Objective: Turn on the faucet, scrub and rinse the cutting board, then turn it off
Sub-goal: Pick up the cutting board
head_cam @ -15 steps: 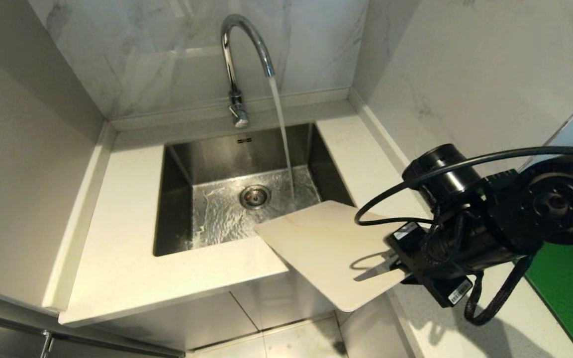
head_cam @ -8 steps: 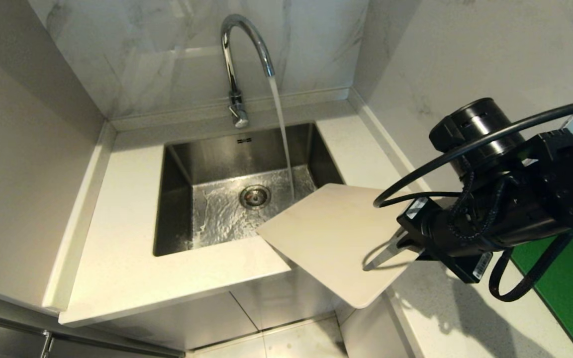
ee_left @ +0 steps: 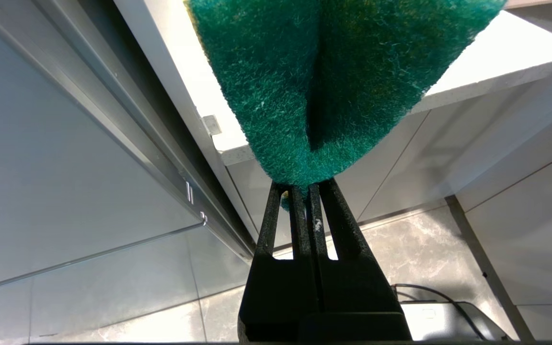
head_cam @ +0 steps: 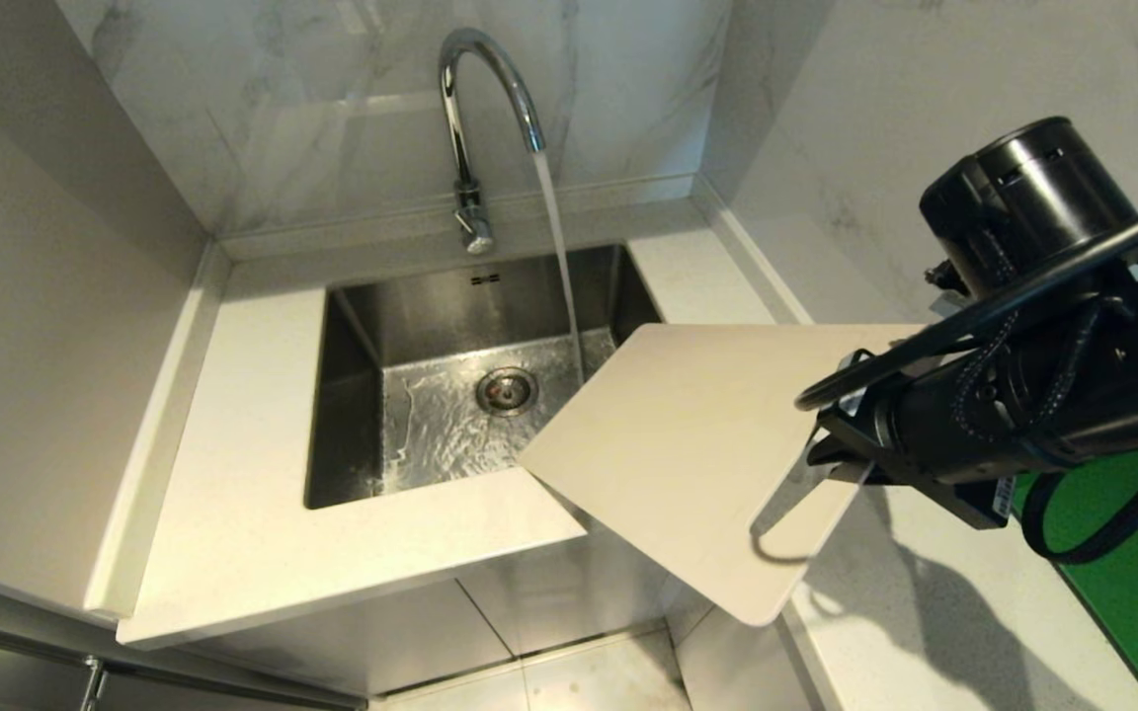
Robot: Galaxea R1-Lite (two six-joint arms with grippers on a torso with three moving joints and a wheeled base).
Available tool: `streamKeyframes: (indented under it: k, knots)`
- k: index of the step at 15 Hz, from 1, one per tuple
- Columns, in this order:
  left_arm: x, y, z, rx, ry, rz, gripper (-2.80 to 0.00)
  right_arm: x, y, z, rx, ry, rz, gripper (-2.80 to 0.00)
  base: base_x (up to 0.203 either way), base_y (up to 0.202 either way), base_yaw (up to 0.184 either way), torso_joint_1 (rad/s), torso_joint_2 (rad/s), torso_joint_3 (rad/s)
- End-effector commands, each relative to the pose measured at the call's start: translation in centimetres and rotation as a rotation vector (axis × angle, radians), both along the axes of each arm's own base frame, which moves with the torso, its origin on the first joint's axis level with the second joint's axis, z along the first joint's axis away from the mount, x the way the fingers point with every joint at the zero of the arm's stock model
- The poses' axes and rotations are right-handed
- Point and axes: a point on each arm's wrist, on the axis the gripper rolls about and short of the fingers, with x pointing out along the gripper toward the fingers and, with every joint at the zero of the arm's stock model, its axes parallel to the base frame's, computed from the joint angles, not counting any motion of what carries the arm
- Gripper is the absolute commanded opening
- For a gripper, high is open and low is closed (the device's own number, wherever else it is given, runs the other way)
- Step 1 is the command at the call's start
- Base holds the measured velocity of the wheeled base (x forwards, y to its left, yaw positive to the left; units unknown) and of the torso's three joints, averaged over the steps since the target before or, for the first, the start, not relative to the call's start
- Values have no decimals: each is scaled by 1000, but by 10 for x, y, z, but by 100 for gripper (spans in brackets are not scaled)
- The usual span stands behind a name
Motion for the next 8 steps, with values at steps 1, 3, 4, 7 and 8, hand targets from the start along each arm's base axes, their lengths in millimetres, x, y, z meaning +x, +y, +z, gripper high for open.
streamKeyframes:
  k: [1,3,4,7,8]
  knots:
    - [0,0,0,0,1,0,-280,1,-2,16,20,-58,-1,-280,0,0,0,0,0,0]
    - [0,0,0,0,1,1,-280,2,-4,31,27,-111,3,-280,0,0,0,0,0,0]
    - [0,0,0,0,2,1,-280,2,-5,39,16,-134,14,-280,0,0,0,0,0,0]
    - [0,0,0,0,2,1,-280,-2,-11,50,-67,-160,76,-280,0,0,0,0,0,0]
    - [0,0,0,0,1,0,-280,-2,-12,51,-99,-172,105,-280,0,0,0,0,0,0]
